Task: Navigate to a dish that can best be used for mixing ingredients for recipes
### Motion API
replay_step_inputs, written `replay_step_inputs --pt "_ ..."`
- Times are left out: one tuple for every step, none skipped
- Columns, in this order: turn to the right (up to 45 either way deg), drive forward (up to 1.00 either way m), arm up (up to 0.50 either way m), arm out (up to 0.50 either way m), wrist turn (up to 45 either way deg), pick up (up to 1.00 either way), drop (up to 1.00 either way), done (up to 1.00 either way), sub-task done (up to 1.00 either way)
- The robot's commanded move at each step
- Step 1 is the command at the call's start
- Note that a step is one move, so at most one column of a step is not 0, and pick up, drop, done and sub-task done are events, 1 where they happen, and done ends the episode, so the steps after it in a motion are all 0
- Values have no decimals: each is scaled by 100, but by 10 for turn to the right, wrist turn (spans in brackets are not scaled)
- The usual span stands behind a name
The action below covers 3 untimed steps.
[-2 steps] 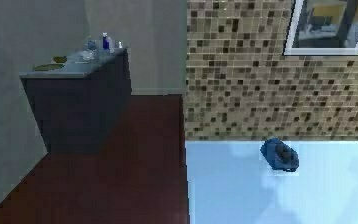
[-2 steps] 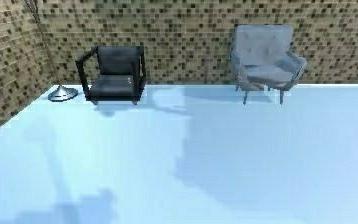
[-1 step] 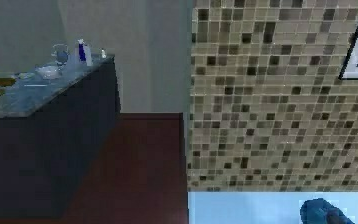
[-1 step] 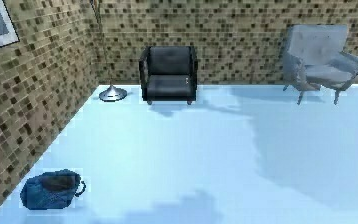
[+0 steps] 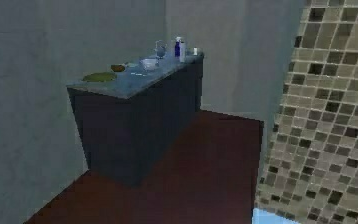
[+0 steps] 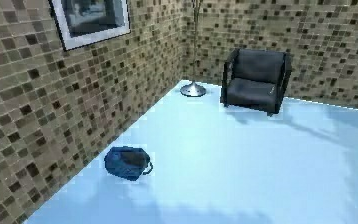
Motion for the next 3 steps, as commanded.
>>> replay_step_inputs --pt "0 80 0 0 0 0 0 0 0" --pt "-360 0 0 0 0 0 0 0 0" --pt "0 5 0 0 0 0 0 0 0"
